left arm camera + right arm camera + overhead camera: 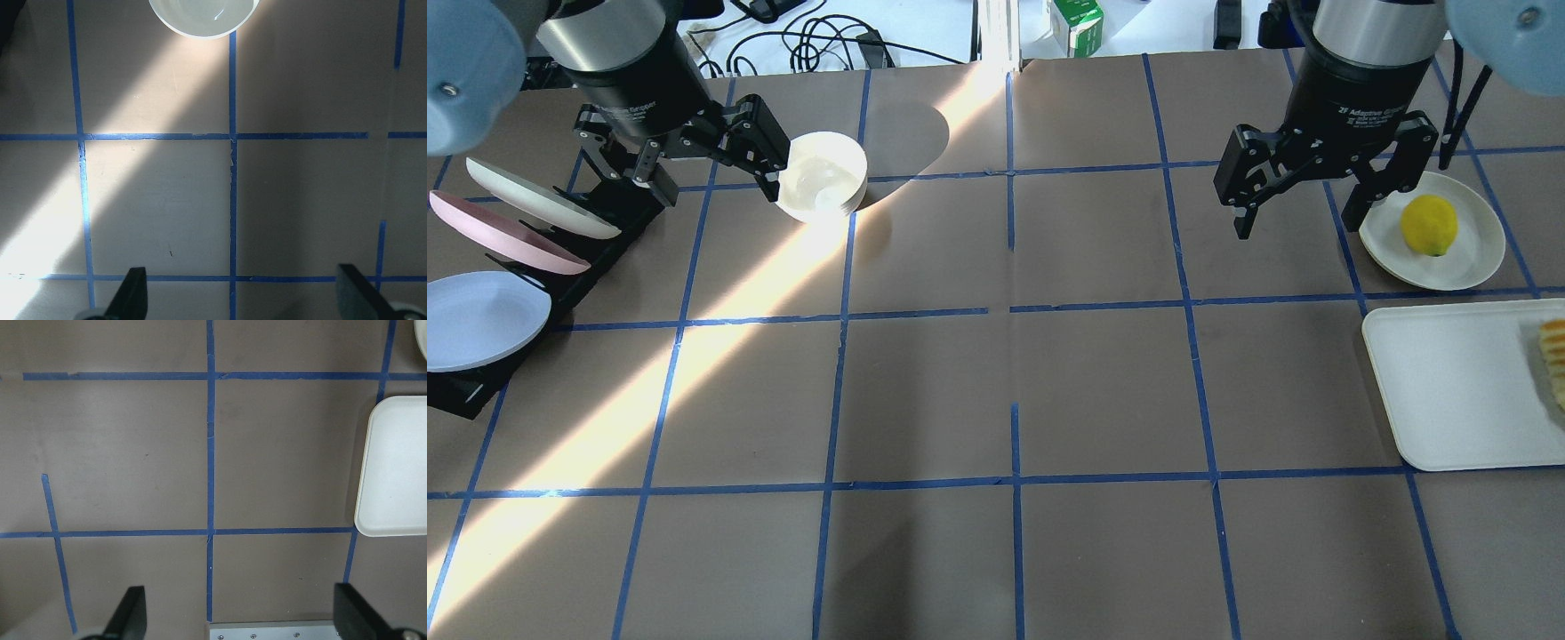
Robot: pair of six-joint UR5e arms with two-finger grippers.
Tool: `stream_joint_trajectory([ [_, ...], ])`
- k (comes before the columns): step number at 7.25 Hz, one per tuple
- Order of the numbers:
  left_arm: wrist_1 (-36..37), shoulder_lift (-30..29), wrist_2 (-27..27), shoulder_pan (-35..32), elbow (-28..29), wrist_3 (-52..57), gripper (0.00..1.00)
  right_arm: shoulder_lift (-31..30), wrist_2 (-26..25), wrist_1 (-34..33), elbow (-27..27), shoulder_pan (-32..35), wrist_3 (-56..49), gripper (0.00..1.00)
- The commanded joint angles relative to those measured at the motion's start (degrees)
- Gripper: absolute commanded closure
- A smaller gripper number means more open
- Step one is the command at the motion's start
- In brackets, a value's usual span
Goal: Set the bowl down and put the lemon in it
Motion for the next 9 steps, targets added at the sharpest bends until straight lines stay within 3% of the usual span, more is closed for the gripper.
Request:
stream_joint_trajectory([
  [1, 0.09, -0.27, -0.84, -0.03, 0.41, -0.01, 0.0, 0.0, 0.0, -0.04, 0.01, 0.0, 0.56, 0.0],
  [3, 2.62, -3.23, -1.19, 1.36, 0.67, 0.95, 0.0, 0.09, 0.0, -0.21, -0.33, -0.26, 2.75, 0.0],
  [5, 14.1, -13.4, -4.09, 5.4, 1.98, 4.45, 0.0, 1.57, -1.13, -3.44, 0.01, -2.79, 1.19, 0.0],
  [7, 15.3, -22.99, -3.65, 9.96, 8.99, 11.29, 0.0, 7.25, -1.06, -14.83, 0.01, -14.97, -1.95, 0.0],
  [9, 23.06, -31.26, -4.01, 11.31, 10.17, 12.47, 0.0, 15.78, -1.32, -28.09, 0.01, -22.02, -12.56, 0.0],
])
